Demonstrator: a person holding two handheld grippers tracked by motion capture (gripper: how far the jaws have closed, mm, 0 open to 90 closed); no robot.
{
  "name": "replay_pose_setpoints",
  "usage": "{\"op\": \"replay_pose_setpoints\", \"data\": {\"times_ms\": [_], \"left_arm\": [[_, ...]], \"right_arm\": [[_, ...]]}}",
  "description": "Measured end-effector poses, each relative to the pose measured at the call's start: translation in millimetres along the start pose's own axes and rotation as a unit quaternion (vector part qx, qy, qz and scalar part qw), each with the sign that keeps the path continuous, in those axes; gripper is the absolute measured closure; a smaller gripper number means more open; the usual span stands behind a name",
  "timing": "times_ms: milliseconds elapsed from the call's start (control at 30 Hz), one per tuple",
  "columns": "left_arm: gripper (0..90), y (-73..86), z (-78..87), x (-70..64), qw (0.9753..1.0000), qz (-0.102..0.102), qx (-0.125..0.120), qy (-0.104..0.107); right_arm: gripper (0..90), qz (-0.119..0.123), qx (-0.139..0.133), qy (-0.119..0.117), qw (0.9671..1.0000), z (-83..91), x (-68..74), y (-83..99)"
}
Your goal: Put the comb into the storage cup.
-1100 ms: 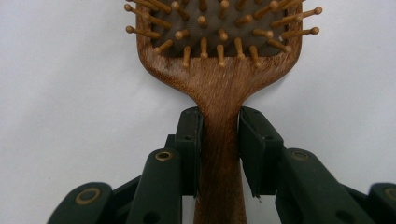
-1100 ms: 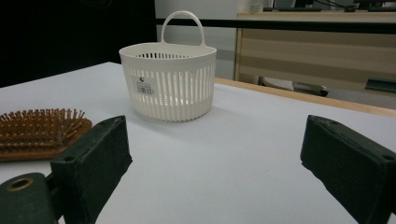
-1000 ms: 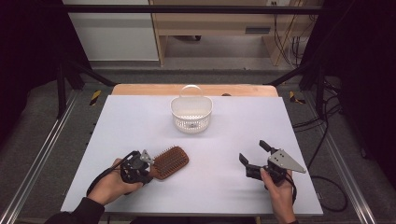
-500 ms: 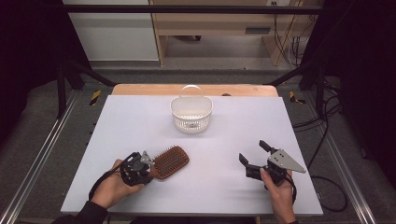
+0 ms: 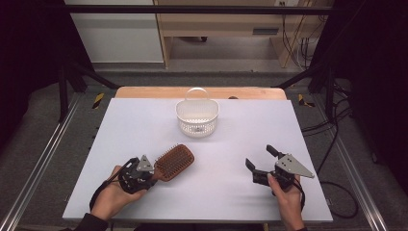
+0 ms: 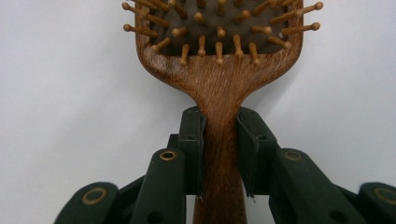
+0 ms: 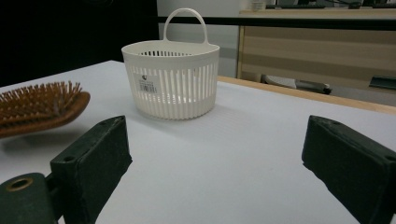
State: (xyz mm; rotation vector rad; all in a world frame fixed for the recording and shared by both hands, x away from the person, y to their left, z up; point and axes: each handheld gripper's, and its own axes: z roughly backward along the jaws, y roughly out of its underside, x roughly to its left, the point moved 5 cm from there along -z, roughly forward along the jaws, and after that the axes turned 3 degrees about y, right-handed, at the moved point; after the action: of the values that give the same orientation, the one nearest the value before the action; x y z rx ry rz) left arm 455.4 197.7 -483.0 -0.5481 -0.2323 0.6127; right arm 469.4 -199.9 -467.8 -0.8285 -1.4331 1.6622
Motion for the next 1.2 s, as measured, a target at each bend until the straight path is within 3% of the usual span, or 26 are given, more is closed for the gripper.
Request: {"op": "replay_pose_setpoints", "data": {"times_ms": [200,400,567,733,800,967,1200], "left_arm": [[72.3,-9.7,4.3,0.4,0.9976,0.010,-0.064,-0.024],[72.4,-17.0,4.0,-5.2,0.9917,0.010,-0.122,-0.041],[72.3,-22.3,4.1,-10.3,0.9857,0.004,-0.161,-0.051],[72.3,-25.7,2.7,-13.4,0.9778,0.010,-0.200,-0.062],[72.4,-26.6,0.5,-12.8,0.9737,0.015,-0.217,-0.066],[72.4,-25.1,-3.1,-7.4,0.9664,0.034,-0.246,-0.068],[72.4,-21.3,0.3,-6.2,0.9597,0.035,-0.268,-0.077]], "right_arm": [[7.5,-0.018,-0.008,-0.008,0.9998,0.3,1.7,-1.4],[6.5,-0.031,-0.015,-0.020,0.9992,-1.1,6.5,-4.4],[5.7,-0.033,-0.018,-0.030,0.9989,-4.0,13.8,-6.2],[5.1,-0.042,-0.023,-0.043,0.9979,-8.1,27.3,-9.7],[5.2,-0.050,-0.024,-0.050,0.9972,-10.8,33.4,-11.6],[5.1,-0.057,-0.011,-0.063,0.9963,-19.8,48.8,-16.6],[4.9,-0.086,0.003,-0.083,0.9928,-37.0,74.4,-22.6]]}}
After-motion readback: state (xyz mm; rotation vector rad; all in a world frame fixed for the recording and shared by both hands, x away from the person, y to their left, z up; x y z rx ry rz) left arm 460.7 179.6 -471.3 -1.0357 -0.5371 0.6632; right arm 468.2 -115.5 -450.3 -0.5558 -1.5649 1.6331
